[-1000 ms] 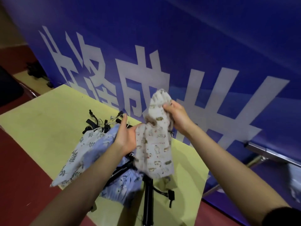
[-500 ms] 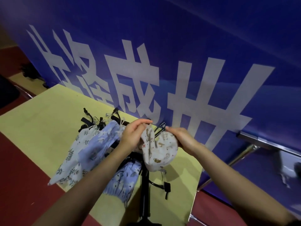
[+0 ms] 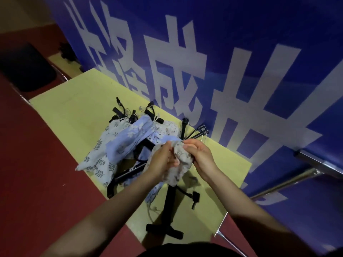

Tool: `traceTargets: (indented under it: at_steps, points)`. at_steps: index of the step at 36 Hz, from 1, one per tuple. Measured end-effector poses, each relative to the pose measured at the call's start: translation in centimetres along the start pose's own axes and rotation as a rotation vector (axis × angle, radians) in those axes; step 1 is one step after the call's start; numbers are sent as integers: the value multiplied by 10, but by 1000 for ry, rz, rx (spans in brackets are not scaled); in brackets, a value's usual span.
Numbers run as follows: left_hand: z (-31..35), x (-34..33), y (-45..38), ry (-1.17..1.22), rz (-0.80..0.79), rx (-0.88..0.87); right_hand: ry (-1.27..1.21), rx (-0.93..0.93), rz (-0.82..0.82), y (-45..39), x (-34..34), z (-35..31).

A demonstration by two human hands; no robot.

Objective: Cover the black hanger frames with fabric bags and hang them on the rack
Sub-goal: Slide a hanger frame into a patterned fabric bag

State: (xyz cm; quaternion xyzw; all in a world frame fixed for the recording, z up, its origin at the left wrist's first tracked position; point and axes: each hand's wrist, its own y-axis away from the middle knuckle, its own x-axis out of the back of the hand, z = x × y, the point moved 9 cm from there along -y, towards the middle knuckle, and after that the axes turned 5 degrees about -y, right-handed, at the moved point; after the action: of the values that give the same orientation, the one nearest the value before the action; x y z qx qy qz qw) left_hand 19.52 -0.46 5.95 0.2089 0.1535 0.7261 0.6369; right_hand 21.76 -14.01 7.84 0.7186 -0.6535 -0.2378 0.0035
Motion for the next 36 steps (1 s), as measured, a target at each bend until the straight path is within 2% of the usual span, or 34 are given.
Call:
traceTargets:
  at_steps: [2,4,7,15,19,24,26,31,34,36]
  points:
    - [-1,-6,1,198,-11,23,23,25,2,3,-13,3]
    - [0,-5,4,287,14,20,87,61,32,6,-18,6]
    - [-5,-5,8,269,59,28,66,72,53,8,-19,10]
    - [-18,3,16,154,84,-27,-132,-103,55,14,-14,43]
    - [-32,13,16,99,114,-37,-54,-205,3,16,-9,60]
    - [-43,28,15,57,171,-71,82,-218,-24,16,-8,66]
    - [-44,28,14,79,207,-50,135,-218,4,12,-9,69]
    - [-51,61,-4,321,392,93,161,-234,240,-10,21,76]
    - [-47,74,-18,510,371,137,191,-240,247,-19,36,76]
    - [-40,85,-23,474,396,122,210,-241,252,-26,45,77]
